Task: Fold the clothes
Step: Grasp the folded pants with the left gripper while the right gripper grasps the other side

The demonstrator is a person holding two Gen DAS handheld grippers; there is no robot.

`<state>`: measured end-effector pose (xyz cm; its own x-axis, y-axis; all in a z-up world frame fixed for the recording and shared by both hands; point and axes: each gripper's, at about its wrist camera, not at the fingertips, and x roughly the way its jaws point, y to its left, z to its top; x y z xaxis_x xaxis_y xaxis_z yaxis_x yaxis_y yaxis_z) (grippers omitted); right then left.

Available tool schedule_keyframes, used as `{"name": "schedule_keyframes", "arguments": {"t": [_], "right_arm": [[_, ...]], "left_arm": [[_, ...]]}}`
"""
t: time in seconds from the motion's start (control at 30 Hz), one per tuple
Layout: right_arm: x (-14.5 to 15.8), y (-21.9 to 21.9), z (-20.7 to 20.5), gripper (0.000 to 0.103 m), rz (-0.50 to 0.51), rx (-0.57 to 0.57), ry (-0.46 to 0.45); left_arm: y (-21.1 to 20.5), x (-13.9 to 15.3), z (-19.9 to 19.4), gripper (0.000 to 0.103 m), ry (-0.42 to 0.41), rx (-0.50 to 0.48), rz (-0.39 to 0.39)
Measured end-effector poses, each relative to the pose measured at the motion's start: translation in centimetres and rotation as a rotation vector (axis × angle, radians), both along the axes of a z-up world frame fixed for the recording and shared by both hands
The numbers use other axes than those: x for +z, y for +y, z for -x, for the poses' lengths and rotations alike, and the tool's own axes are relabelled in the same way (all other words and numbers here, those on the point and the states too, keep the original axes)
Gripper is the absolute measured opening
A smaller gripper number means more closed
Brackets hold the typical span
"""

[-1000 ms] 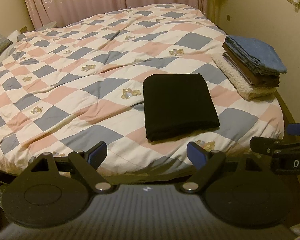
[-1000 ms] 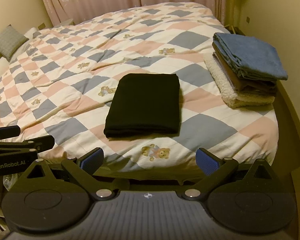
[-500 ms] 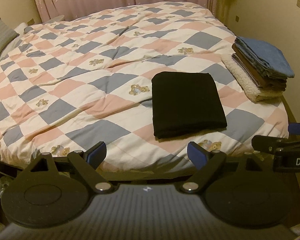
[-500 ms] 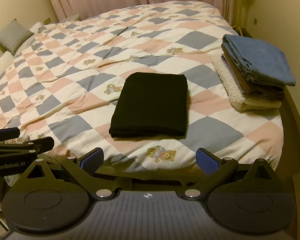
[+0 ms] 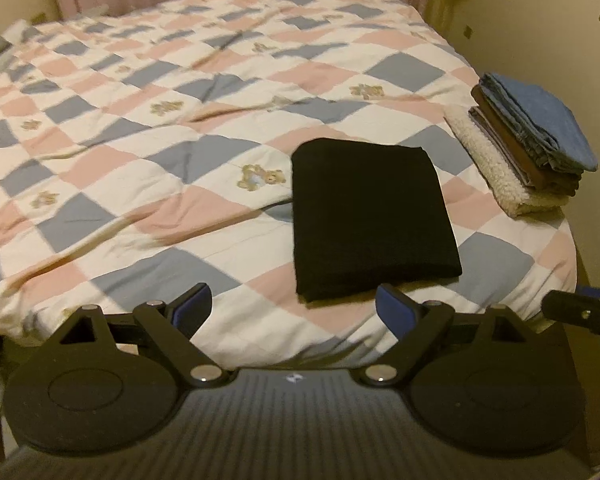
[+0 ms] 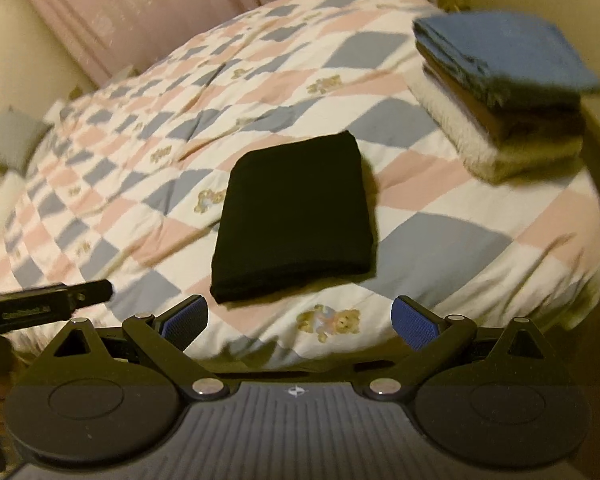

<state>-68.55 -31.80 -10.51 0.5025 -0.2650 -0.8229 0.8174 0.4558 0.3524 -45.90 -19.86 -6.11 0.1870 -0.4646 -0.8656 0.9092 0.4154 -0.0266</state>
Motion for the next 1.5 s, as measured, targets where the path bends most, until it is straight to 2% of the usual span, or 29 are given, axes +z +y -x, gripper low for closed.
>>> {"name": "schedule_keyframes", "arguments": {"t": [0.2,0.33,0.6,0.73,0.87,0.97,1.0,1.07,1.13,1.17,1.23,1.27,1.37,1.4,1.43,1.5], "right_arm": [[-4.9,-5.5,-1.5,0.1,-0.091,-0.051,-0.041],[-8.2,-9.2,-2.5,0.097,-0.152,-0.085,-0.068],[-15.8,-16.9,-5.8,0.096,-0.222,-0.102,-0.084],[-19.3,-20.0,-6.4,0.095,-0.297,-0.083,-0.129],[-21.7,-21.8,-6.4,0.095,-0.383,-0.046,-0.175],[-22.8,-22.6,-6.6,0.088,-0.439,0.004,-0.222],[-23.1,-22.8,-6.8,0.081,-0.459,0.026,-0.236],[-23.5,-23.0,-7.1,0.08,-0.479,0.061,-0.243],[-24.0,-23.2,-7.3,0.079,-0.502,0.082,-0.251],[-24.3,-23.4,-7.3,0.079,-0.514,0.086,-0.253],[-24.9,-23.5,-7.5,0.089,-0.539,0.083,-0.264],[-24.9,-23.4,-7.7,0.091,-0.538,0.09,-0.263],[-24.9,-22.8,-8.3,0.09,-0.496,0.142,-0.231],[-24.9,-22.6,-8.5,0.082,-0.488,0.143,-0.221],[-24.9,-22.6,-8.7,0.07,-0.484,0.143,-0.214],[-24.5,-22.4,-9.0,0.061,-0.469,0.144,-0.199]], "left_arm": [[-6.2,-5.1,-4.4,0.087,0.137,-0.066,-0.042],[-9.9,-9.2,-7.6,0.087,0.253,-0.074,-0.073],[-15.4,-16.2,-11.7,0.087,0.358,-0.078,-0.104],[-16.8,-18.8,-13.0,0.087,0.44,-0.068,-0.079],[-17.2,-21.1,-13.9,0.087,0.567,-0.043,-0.059],[-17.3,-22.6,-14.4,0.087,0.67,-0.031,-0.022],[-17.3,-23.1,-14.6,0.086,0.704,-0.024,-0.007],[-17.5,-24.0,-15.0,0.081,0.755,-0.008,0.018],[-17.9,-24.5,-15.3,0.06,0.781,-0.008,0.027],[-18.1,-24.7,-15.4,0.06,0.784,-0.017,0.023],[-18.6,-25.2,-15.4,0.061,0.788,-0.039,0.017],[-18.7,-25.3,-15.5,0.062,0.795,-0.046,0.013],[-18.9,-25.5,-15.7,0.061,0.798,-0.068,0.007],[-18.9,-25.6,-15.6,0.059,0.79,-0.08,0.006],[-19.0,-25.7,-15.6,0.051,0.781,-0.091,0.004],[-19.2,-25.7,-15.6,0.044,0.772,-0.102,0.002]]}}
